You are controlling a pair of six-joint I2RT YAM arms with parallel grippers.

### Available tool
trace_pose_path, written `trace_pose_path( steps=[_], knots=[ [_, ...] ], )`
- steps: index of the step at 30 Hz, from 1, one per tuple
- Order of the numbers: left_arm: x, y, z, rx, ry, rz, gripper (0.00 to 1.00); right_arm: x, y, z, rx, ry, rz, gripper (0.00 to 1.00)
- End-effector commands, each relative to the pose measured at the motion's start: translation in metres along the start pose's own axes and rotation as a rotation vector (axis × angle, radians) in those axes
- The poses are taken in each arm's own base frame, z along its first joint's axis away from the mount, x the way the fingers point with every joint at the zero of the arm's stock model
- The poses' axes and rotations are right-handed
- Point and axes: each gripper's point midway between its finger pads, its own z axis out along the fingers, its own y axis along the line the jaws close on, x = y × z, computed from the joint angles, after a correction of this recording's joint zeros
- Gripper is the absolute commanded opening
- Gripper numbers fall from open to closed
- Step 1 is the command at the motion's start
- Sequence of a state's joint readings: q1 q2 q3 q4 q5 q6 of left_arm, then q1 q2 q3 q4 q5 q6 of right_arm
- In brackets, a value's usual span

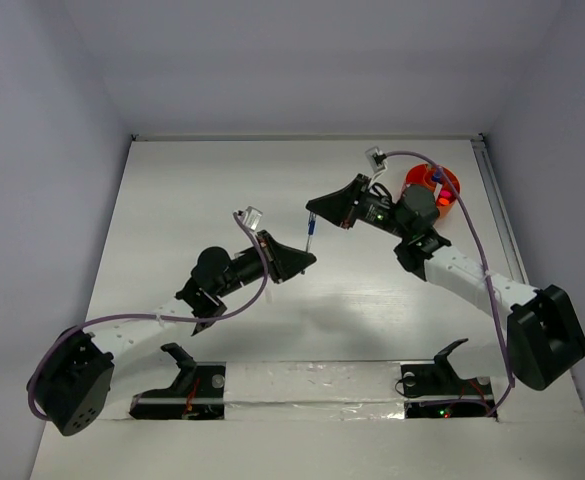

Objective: Sort the stationery into containers
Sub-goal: Place the pen in the storage box.

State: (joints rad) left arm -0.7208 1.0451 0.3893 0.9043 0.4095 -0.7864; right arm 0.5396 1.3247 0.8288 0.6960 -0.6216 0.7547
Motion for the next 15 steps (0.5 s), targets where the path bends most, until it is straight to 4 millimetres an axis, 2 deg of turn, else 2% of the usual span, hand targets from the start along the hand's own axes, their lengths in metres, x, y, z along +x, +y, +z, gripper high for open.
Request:
trace_pose_path(
  steps=[1, 6, 10, 13, 14, 15],
  knots=[
    [-0.070, -0.051, 0.010, 0.128, -0.219, 0.096, 0.00, 0.033, 0.006, -0.008, -0.021, 0.110, -0.010, 0.00],
    [-0.060, -0.035, 0.005, 0.074, -0.206, 0.081, 0.00, 0.020, 0.008, -0.005, -0.002, 0.078, -0.025, 0.00],
    [-0.059, -0.034, 0.002, 0.060, -0.206, 0.088, 0.02, 0.019, 0.003, -0.003, 0.021, 0.066, -0.011, 0.00],
    [-0.057, -0.031, 0.000, 0.041, -0.200, 0.094, 0.18, 0.013, -0.001, 0.000, 0.029, 0.046, 0.002, 0.00],
    [-0.057, -0.032, -0.001, 0.042, -0.200, 0.099, 0.28, 0.012, -0.002, 0.000, 0.033, 0.045, 0.009, 0.00],
    [-0.054, -0.029, -0.002, 0.032, -0.191, 0.098, 0.33, 0.008, -0.006, 0.001, 0.042, 0.035, 0.009, 0.00]
  ],
)
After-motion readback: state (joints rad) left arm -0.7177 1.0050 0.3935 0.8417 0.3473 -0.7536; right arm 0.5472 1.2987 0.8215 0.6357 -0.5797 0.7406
